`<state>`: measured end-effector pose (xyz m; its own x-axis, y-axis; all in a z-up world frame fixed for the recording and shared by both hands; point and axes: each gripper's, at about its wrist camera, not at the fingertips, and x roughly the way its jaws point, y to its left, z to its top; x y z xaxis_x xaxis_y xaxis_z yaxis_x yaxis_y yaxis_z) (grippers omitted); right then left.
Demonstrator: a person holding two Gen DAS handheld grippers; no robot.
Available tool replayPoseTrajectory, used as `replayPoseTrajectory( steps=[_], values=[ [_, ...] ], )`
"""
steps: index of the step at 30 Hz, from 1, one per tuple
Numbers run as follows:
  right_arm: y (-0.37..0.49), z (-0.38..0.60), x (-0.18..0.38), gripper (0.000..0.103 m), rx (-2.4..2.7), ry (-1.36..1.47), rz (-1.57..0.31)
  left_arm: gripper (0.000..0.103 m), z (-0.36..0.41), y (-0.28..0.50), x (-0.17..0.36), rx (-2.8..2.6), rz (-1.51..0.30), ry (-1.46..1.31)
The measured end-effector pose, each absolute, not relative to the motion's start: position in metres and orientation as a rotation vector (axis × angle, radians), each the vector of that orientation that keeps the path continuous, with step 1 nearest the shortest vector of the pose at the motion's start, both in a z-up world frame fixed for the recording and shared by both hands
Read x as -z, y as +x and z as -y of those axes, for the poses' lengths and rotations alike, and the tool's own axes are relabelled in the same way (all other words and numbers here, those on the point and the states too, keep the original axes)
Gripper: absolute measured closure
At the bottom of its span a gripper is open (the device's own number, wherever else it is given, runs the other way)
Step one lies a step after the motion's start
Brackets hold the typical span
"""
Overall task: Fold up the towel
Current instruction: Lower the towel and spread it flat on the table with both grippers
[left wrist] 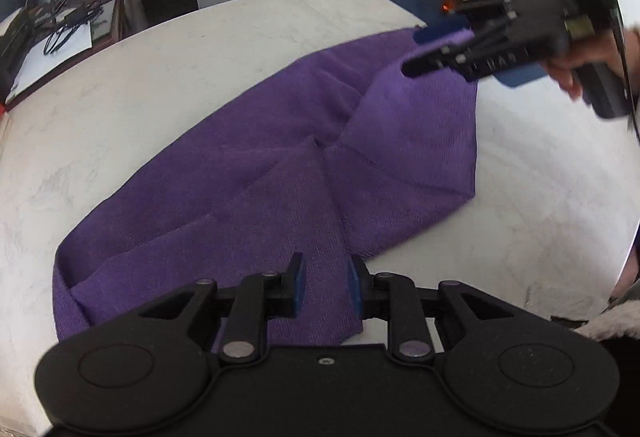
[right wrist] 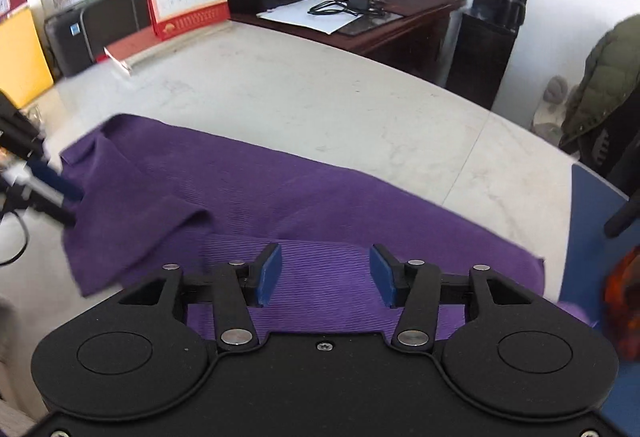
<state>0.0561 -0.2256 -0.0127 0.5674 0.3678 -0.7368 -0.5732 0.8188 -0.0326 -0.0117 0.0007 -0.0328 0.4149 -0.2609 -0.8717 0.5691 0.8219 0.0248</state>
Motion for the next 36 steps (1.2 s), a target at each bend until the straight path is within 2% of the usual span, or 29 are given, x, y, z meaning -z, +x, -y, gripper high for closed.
replayPoseTrajectory(
  steps=[8, 12, 14, 16, 18, 26, 36],
  values=[
    [0.064, 0.215, 0.026, 0.041, -0.594, -0.311, -0.801, 0.082, 0.014, -0.016, 0.06, 0.498, -1.048, 0.445],
    [0.068, 0.217, 0.03, 0.04, -0.609, -0.307, -0.788, 0.081, 0.011, -0.015, 0.066, 0.481, -1.054, 0.421],
    [0.075, 0.218, 0.03, 0.04, -0.612, -0.307, -0.781, 0.082, 0.009, -0.014, 0.066, 0.48, -1.059, 0.407],
    [0.084, 0.219, 0.03, 0.04, -0.617, -0.309, -0.777, 0.093, 0.006, -0.013, 0.066, 0.48, -1.066, 0.397],
    [0.094, 0.219, 0.033, 0.04, -0.616, -0.314, -0.79, 0.098, 0.005, -0.013, 0.067, 0.465, -1.073, 0.433],
    [0.112, 0.226, 0.055, 0.048, -0.628, -0.295, -0.988, 0.1, -0.033, -0.016, 0.067, 0.361, -1.107, 0.454],
    [0.065, 0.23, 0.053, 0.05, -0.581, -0.261, -1.06, 0.1, -0.114, -0.001, 0.064, 0.169, -1.129, 0.41]
  ],
)
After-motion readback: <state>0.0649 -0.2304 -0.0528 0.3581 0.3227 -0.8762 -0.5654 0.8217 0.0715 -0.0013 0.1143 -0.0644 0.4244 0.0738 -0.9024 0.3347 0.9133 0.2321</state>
